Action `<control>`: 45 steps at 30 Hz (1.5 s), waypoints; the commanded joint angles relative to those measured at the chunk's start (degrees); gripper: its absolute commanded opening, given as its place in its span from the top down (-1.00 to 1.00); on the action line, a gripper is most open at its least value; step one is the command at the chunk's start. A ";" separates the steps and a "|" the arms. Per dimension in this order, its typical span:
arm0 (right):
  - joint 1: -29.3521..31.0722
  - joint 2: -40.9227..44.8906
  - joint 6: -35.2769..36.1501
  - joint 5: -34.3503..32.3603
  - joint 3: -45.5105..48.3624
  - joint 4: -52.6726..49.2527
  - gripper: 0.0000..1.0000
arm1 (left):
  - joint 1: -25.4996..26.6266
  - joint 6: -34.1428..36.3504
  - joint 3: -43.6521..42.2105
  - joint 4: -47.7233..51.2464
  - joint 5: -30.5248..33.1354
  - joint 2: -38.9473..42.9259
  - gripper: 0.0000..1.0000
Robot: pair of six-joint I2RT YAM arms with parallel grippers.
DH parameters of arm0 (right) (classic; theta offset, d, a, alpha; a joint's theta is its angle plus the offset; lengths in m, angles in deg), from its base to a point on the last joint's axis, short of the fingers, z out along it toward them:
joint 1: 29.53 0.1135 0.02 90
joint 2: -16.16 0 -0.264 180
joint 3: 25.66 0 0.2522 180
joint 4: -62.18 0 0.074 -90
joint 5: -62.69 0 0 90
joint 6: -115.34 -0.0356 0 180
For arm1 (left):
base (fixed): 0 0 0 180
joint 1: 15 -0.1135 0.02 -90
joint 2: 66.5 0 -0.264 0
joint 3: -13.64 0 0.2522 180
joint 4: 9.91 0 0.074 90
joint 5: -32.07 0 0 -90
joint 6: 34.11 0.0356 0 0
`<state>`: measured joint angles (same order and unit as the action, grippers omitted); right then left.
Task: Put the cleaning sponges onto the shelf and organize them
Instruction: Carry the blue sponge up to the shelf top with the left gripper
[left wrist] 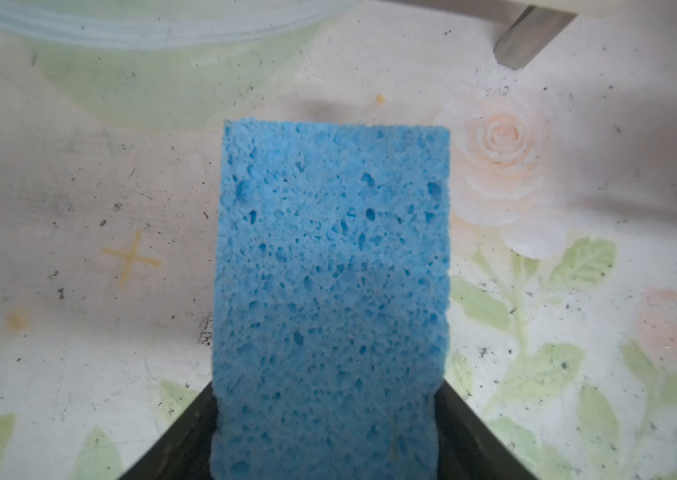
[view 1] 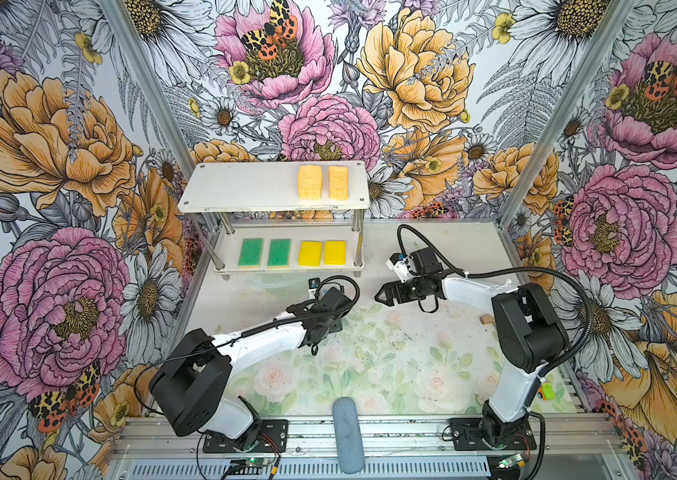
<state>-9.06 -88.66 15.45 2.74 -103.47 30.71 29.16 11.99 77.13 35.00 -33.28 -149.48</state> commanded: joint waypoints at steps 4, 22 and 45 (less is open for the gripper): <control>0.44 -0.56 -0.44 0.21 -1.42 0.76 -0.91 | -3.02 4.77 4.14 4.87 0.91 7.48 -0.37; 0.45 0.05 -0.56 0.38 -1.43 0.81 -0.91 | -19.40 19.29 23.26 12.07 -1.88 19.41 -0.32; 0.45 2.94 -0.49 -1.10 1.21 0.83 -0.91 | -34.74 34.80 63.30 13.16 -18.63 -5.93 -0.31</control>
<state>-9.06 -87.87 15.25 2.47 -103.16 30.73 -3.95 43.44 137.33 48.25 -46.59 -154.28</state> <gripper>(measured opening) 0.957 0.656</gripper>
